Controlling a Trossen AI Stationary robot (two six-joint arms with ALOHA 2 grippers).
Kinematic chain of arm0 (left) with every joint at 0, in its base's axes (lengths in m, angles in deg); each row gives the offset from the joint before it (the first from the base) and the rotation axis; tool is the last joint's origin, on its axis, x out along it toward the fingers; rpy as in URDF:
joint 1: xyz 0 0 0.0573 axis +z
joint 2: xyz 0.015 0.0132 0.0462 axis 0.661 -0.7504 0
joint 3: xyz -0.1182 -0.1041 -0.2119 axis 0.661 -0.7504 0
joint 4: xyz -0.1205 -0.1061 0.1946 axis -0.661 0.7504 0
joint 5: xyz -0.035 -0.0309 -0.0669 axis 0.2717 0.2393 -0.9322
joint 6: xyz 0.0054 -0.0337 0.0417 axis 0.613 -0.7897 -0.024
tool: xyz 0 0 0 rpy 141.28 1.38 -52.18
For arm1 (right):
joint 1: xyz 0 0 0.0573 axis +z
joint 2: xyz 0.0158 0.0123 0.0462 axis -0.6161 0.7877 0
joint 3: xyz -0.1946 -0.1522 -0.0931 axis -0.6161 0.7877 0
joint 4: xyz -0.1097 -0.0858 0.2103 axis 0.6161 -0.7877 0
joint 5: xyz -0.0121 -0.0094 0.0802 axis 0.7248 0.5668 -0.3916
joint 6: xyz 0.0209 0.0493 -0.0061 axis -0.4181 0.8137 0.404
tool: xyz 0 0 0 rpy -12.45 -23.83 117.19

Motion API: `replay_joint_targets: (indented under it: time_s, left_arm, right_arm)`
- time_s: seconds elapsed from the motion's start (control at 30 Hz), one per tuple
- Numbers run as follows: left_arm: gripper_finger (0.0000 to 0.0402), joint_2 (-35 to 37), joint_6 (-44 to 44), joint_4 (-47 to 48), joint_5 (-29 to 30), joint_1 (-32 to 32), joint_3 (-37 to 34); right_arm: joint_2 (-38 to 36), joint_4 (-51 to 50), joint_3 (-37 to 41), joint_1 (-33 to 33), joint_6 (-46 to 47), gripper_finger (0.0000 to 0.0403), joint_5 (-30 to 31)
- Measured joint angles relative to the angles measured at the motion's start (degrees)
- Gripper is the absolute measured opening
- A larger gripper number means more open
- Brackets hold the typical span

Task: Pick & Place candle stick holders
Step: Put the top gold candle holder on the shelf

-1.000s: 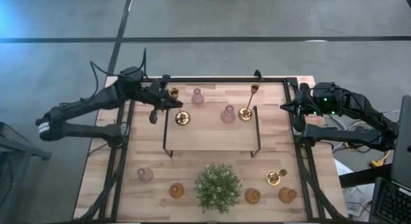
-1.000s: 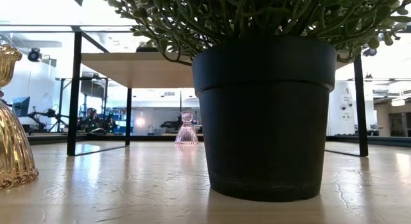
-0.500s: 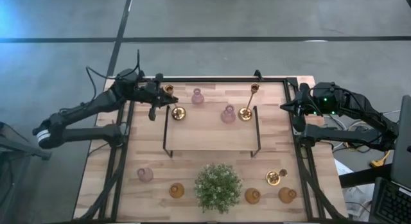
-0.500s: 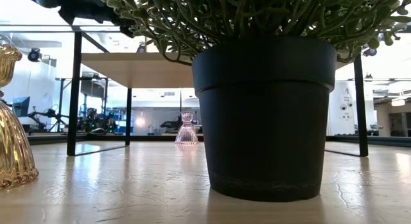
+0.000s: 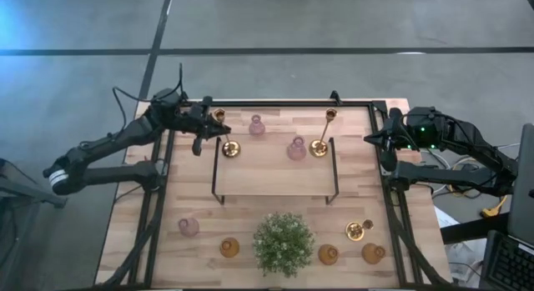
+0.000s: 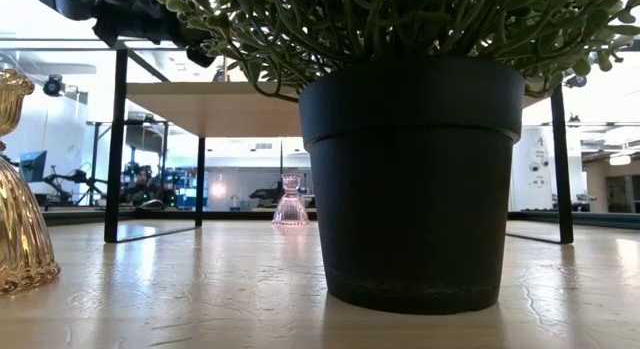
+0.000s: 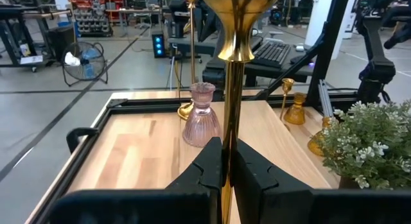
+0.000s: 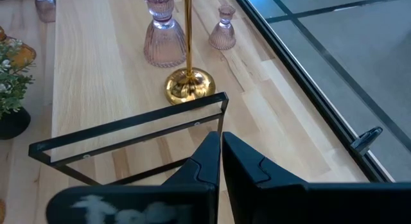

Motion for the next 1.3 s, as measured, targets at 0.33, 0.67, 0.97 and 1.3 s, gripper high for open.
replay_joint_targets:
  time_s: [0.33, 0.67, 0.97, 1.3]
  left_arm:
    - [0.0018, -0.98, 0.7, -0.52, -0.26, 0.08, 0.0]
    - [0.0045, -1.02, 0.47, 0.12, -0.45, 0.1, -0.02]
    - [0.0082, -1.17, -2.38, 0.02, -0.44, 0.1, -0.09]
    - [0.0084, -1.13, -3.71, 0.44, -0.46, 0.1, -0.04]
  right_arm:
    - [0.02, 0.0, 0.0, 0.0, 0.0, 0.0013, 0.01]
    - [0.02, 0.0, 0.0, 0.02, 0.0, 0.0013, 0.01]
    - [0.01, 0.0, 0.0, 0.02, 0.0, 0.0013, -0.01]
    - [0.01, 0.0, 0.0, 0.0, 0.0, 0.0013, 0.01]
